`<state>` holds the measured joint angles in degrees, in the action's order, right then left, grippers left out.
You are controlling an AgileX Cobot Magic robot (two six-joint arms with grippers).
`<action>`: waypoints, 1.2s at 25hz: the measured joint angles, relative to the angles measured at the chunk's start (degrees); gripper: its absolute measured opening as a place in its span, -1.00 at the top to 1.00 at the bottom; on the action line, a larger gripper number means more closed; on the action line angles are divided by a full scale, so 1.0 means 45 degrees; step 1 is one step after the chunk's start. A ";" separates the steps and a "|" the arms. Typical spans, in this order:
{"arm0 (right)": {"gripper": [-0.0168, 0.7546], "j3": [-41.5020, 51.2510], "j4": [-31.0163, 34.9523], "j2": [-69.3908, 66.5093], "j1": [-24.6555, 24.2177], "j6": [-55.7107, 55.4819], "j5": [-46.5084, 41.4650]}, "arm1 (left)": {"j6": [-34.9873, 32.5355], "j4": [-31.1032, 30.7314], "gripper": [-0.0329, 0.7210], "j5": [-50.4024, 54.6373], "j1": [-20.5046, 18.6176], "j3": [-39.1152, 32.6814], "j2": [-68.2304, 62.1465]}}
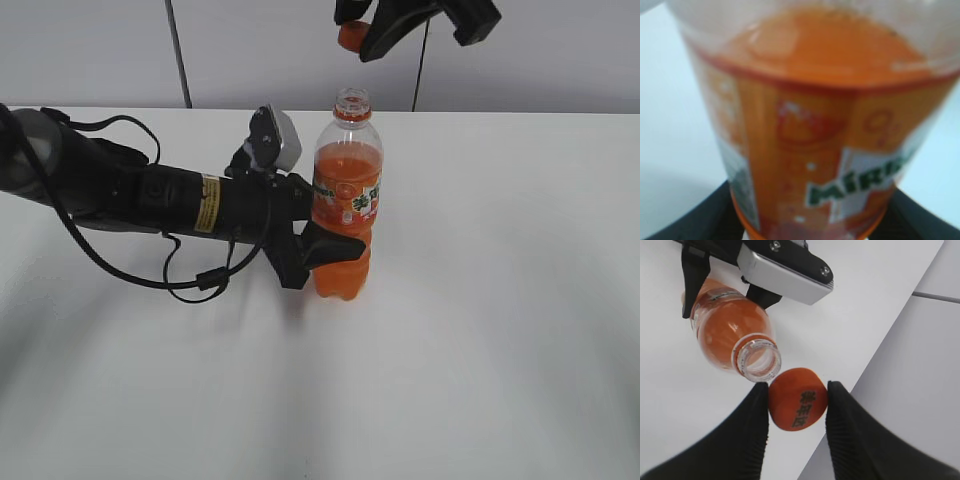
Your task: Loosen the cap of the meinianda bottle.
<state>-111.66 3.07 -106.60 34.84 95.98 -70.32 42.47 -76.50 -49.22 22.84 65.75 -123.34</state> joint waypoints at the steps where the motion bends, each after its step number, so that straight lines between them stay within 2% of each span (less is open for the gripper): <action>1: 0.26 0.0000 0.0051 -0.0015 0.0000 0.0000 0.0000 | 0.0000 0.0000 -0.16 0.0000 0.0000 0.0000 0.0000; 7: 0.26 -0.0055 0.0065 -0.0060 0.0000 -0.0046 0.0020 | 0.0000 0.0000 -0.16 -0.0005 0.0000 0.0000 0.0000; 9: 0.26 -0.0174 -0.0035 -0.0060 0.0000 -0.0858 0.0020 | 0.0000 0.0000 -0.16 -0.0018 0.0000 0.0000 0.0000; 11: 0.26 -0.0248 -0.0156 -0.0020 0.0000 -0.2513 0.0020 | 0.0000 0.0000 -0.16 -0.0019 0.0000 0.0000 0.0000; 14: 0.26 -0.0260 -0.0682 0.0121 0.0000 -0.6303 0.0020 | 0.0000 0.0013 -0.16 -0.0019 0.0000 0.0000 0.0000; 20: 0.26 -0.0260 -0.3265 0.0372 -0.0012 -1.3660 0.0020 | 0.0000 0.0024 -0.16 -0.0019 0.0000 0.0000 0.0000; 24: 0.26 -0.0260 -0.4275 0.0459 -0.0012 -1.8417 0.0020 | 0.0000 0.0024 -0.16 -0.0019 0.0000 0.0000 0.0000; 27: 0.26 -0.0260 -0.4315 0.0459 -0.0012 -2.0730 0.0020 | 0.0000 0.0024 -0.16 -0.0007 0.0000 0.0000 0.0000; 30: 0.26 -0.0260 -0.3807 0.0459 -0.0221 -2.1579 0.0020 | 0.0000 0.0036 -0.16 -0.0007 0.0000 0.0000 0.0000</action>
<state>-112.83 -14.06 -104.54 33.85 -1.12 -70.23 42.47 -76.34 -49.25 22.84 65.75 -123.34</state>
